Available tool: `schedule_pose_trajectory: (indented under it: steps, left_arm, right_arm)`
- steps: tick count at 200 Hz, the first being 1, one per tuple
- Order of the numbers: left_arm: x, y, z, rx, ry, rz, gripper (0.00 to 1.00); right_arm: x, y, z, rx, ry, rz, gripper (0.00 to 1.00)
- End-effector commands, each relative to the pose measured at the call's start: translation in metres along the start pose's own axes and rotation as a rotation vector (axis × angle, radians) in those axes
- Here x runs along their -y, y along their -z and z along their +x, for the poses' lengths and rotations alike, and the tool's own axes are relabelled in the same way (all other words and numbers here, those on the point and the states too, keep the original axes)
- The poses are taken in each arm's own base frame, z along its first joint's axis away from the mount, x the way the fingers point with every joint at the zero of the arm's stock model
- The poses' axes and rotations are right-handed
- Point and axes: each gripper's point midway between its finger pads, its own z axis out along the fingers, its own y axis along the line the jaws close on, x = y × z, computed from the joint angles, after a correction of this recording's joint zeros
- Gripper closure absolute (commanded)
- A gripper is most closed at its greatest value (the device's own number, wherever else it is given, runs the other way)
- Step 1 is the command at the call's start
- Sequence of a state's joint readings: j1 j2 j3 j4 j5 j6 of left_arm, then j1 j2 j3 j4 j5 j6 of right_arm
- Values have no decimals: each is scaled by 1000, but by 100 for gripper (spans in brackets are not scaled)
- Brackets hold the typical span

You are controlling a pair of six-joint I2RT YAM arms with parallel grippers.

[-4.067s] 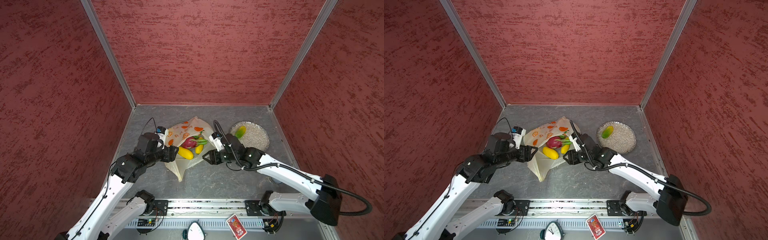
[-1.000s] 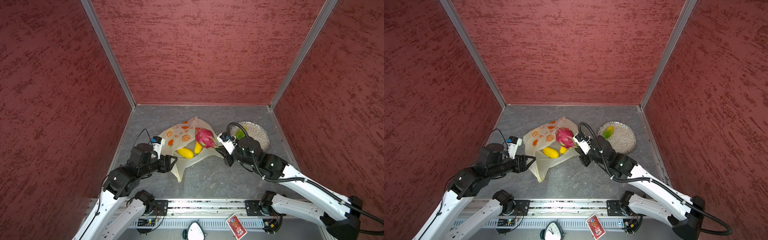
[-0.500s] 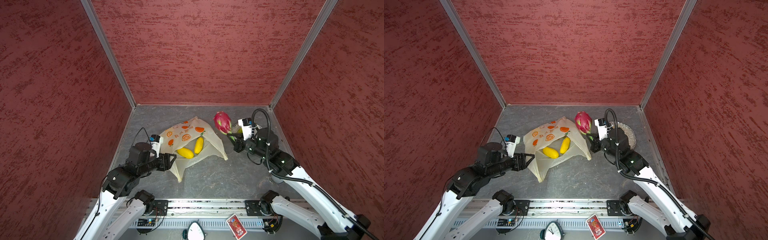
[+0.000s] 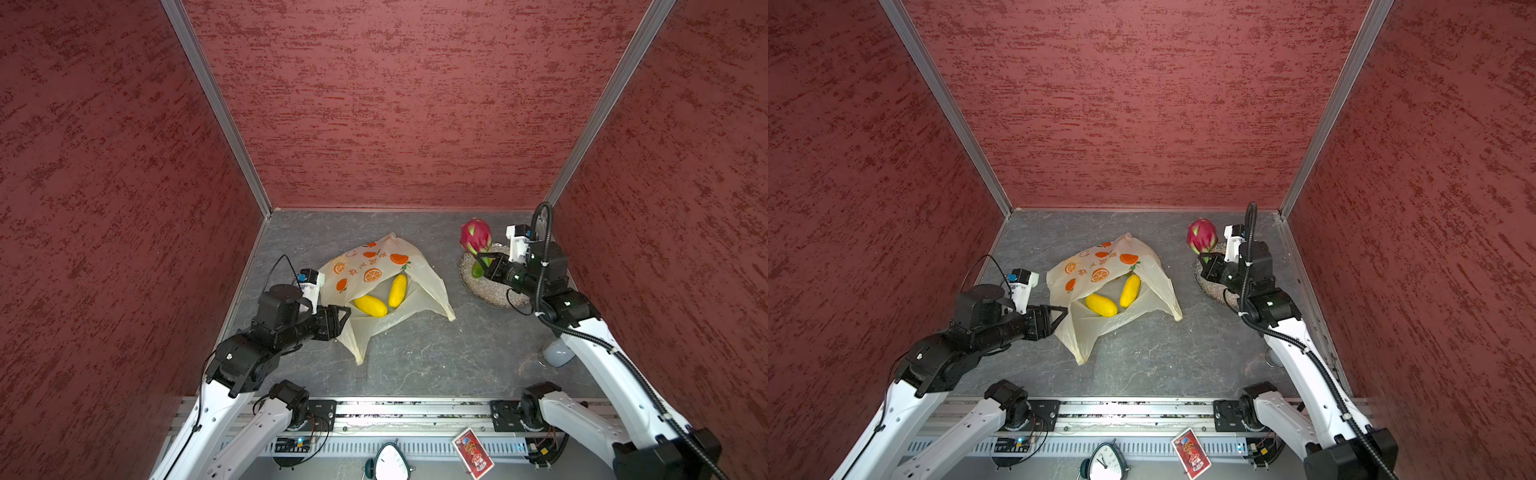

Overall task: Take fruits out of the plastic bag
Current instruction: Place the fake fruit on the plate.

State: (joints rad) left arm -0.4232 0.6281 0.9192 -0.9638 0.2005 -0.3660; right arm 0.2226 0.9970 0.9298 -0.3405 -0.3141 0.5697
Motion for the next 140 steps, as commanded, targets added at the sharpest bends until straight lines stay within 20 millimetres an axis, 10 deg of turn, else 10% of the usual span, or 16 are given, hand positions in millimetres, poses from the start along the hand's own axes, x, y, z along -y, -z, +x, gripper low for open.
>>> schedule_pose_trajectory:
  steps: [1, 67, 140]
  left_arm:
    - [0, 2, -6, 38, -5, 3, 38]
    - [-6, 0, -9, 44, 19, -15, 39]
    - [-6, 6, -14, 76, 25, 11, 39]
  right_arm:
    - [-19, 11, -36, 87, -57, -55, 100]
    - [-24, -6, -75, 178, -263, -130, 100]
    - [43, -27, -118, 407, -493, 168, 100]
